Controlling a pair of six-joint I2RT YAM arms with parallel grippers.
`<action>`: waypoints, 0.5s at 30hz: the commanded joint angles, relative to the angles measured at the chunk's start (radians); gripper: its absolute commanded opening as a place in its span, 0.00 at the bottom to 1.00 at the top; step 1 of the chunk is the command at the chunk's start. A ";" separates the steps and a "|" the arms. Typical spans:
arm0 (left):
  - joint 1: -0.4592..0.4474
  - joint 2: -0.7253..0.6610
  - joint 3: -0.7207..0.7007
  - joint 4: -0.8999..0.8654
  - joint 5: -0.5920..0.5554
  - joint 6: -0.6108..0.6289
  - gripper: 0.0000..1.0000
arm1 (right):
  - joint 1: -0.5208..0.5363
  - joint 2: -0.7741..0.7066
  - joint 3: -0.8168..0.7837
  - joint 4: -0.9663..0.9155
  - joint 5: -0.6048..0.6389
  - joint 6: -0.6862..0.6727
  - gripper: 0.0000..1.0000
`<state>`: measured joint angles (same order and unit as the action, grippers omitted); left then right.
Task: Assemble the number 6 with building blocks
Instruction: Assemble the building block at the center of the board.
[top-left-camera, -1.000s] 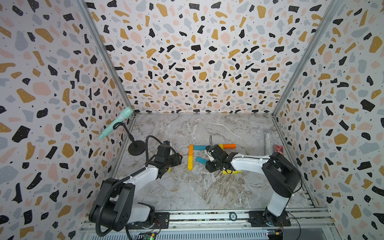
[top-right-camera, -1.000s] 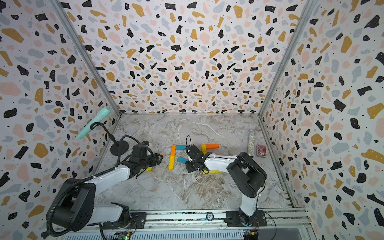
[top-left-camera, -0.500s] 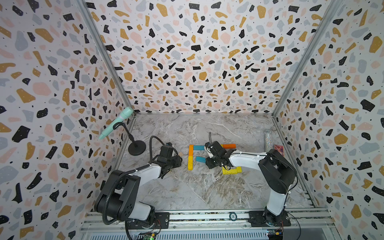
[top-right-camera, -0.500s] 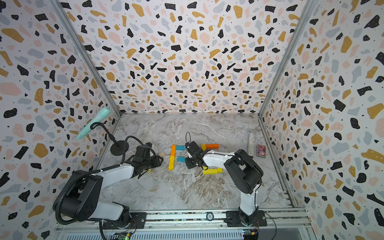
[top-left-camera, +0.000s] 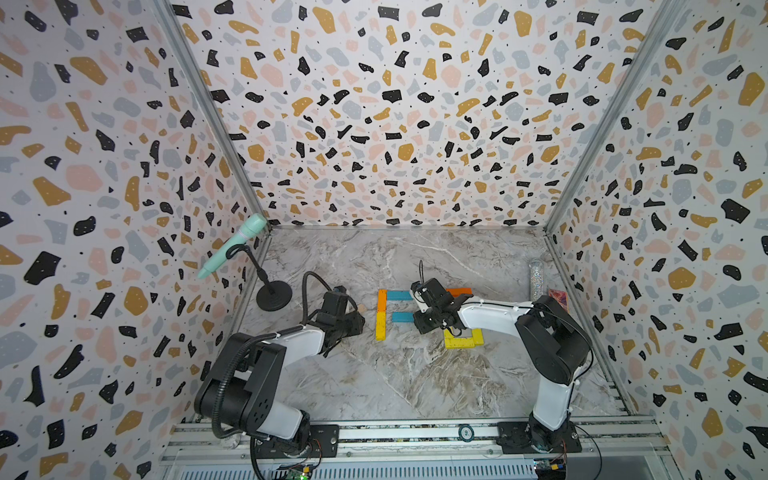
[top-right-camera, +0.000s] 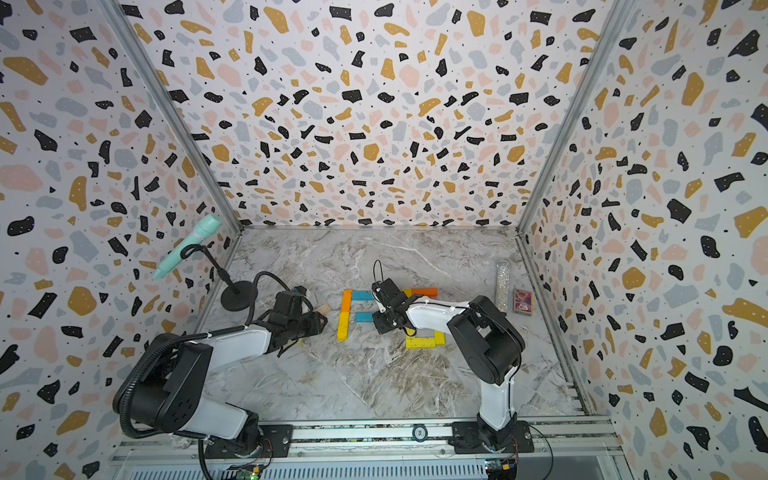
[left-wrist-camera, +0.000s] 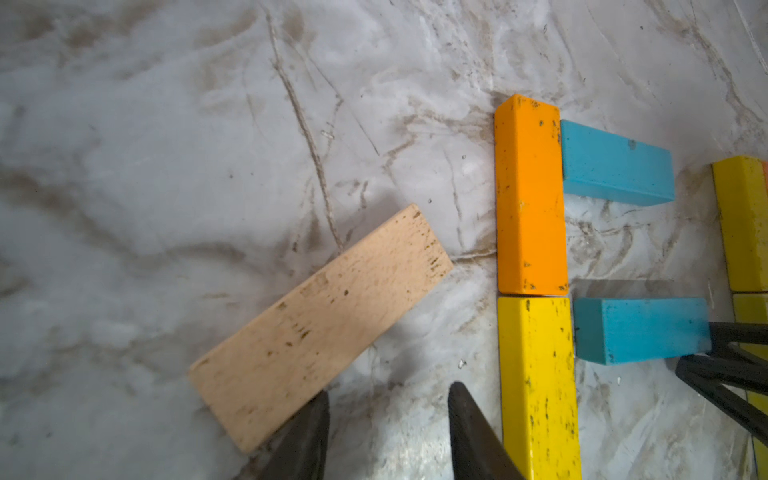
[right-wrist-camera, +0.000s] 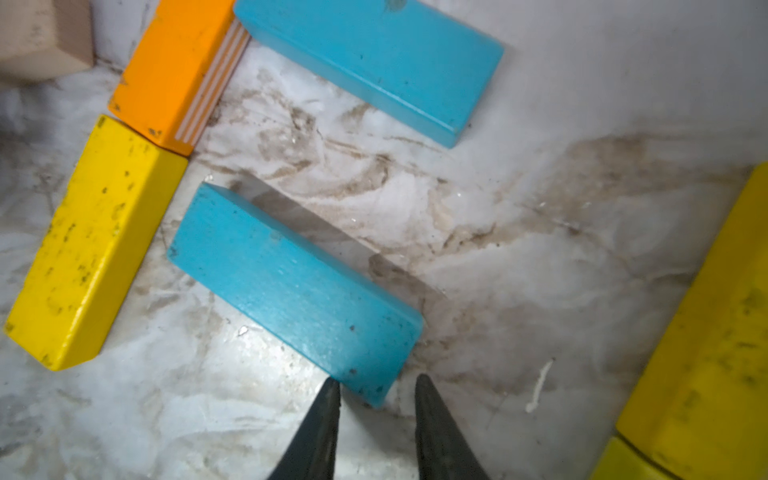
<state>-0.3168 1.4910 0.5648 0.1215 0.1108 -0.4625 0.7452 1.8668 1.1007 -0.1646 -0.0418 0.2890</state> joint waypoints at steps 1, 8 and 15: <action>-0.008 0.018 0.025 0.021 -0.005 0.014 0.42 | -0.004 0.014 0.031 -0.030 -0.016 -0.026 0.33; -0.010 0.046 0.040 0.028 -0.002 0.019 0.40 | 0.006 0.021 0.043 -0.023 -0.056 -0.075 0.42; -0.013 0.075 0.051 0.036 0.001 0.021 0.39 | 0.009 0.054 0.075 -0.051 -0.049 -0.112 0.49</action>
<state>-0.3229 1.5436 0.5964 0.1604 0.1112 -0.4557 0.7483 1.9011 1.1465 -0.1654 -0.0864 0.2054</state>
